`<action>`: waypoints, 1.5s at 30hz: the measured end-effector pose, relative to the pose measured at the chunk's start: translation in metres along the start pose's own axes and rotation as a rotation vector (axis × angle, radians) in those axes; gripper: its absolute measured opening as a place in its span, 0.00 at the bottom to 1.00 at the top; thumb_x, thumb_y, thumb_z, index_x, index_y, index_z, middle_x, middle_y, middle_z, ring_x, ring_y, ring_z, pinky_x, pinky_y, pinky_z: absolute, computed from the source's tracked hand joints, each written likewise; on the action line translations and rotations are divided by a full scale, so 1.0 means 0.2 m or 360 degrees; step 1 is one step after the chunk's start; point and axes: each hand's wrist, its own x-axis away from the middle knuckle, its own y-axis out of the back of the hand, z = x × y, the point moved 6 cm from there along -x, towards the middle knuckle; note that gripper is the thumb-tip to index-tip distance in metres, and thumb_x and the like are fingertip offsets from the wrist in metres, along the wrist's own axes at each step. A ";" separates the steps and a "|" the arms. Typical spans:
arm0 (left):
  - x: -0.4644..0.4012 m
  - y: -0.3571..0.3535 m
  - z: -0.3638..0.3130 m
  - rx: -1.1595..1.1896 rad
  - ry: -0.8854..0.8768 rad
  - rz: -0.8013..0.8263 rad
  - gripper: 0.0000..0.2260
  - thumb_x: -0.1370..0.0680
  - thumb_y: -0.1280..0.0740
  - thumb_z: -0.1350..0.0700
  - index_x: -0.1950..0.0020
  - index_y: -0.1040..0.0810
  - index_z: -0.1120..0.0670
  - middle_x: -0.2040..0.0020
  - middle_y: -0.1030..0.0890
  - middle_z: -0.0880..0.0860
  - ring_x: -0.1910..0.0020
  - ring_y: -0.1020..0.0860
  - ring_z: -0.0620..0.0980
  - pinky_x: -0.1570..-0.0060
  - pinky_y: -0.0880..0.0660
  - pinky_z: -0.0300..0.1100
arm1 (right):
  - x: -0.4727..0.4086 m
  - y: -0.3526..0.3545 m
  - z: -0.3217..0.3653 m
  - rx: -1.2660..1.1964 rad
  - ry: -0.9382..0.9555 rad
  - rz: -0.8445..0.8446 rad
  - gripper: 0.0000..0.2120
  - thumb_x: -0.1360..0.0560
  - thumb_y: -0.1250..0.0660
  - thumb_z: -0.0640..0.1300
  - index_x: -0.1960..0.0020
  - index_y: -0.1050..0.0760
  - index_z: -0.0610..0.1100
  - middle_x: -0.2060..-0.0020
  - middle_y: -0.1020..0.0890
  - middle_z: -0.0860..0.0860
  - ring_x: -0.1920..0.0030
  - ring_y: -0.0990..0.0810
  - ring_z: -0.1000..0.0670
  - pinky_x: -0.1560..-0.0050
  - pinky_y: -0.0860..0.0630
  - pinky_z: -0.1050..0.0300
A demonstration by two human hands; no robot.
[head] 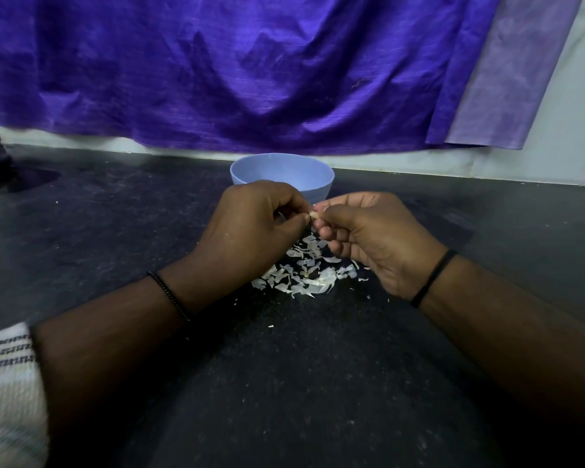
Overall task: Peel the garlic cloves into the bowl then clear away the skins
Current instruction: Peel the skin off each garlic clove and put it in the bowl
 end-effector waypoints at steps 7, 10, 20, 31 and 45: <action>0.00 0.01 -0.02 -0.0088 -0.0160 -0.0038 0.03 0.25 0.27 0.58 0.53 0.13 0.53 0.60 0.16 0.45 0.61 0.20 0.40 0.61 0.23 0.39 | 0.00 -0.01 -0.01 -0.0037 -0.0047 -0.0002 0.03 0.24 0.30 0.35 0.54 0.18 0.36 0.67 0.18 0.45 0.68 0.24 0.52 0.63 0.28 0.58; 0.00 0.01 -0.03 -0.0115 -0.0230 -0.0047 0.03 0.25 0.28 0.58 0.54 0.14 0.54 0.60 0.16 0.47 0.62 0.20 0.41 0.61 0.23 0.42 | 0.01 -0.01 0.00 -0.0081 -0.0034 0.0006 0.03 0.24 0.30 0.35 0.55 0.18 0.36 0.69 0.18 0.46 0.69 0.24 0.54 0.64 0.26 0.60; 0.00 0.04 -0.04 -0.0025 -0.0177 -0.0191 0.05 0.25 0.30 0.58 0.56 0.14 0.55 0.63 0.17 0.47 0.64 0.21 0.41 0.65 0.27 0.32 | 0.02 -0.04 0.03 -0.0289 0.0001 0.0150 0.07 0.25 0.29 0.35 0.49 0.19 0.32 0.68 0.17 0.46 0.68 0.21 0.55 0.66 0.22 0.64; 0.00 0.09 -0.09 0.0046 -0.0207 -0.0335 0.06 0.25 0.30 0.61 0.59 0.15 0.55 0.69 0.21 0.46 0.66 0.24 0.46 0.68 0.32 0.31 | 0.05 -0.04 0.08 -0.0238 0.0207 0.0046 0.03 0.26 0.29 0.32 0.52 0.19 0.35 0.65 0.16 0.46 0.66 0.19 0.54 0.61 0.18 0.61; 0.00 0.05 -0.02 0.0507 0.0120 -0.0295 0.06 0.23 0.31 0.63 0.57 0.16 0.58 0.71 0.20 0.47 0.74 0.22 0.42 0.73 0.27 0.33 | 0.04 -0.04 0.09 -0.0245 0.0259 0.0164 0.05 0.26 0.29 0.33 0.51 0.19 0.36 0.62 0.15 0.45 0.63 0.18 0.53 0.57 0.18 0.58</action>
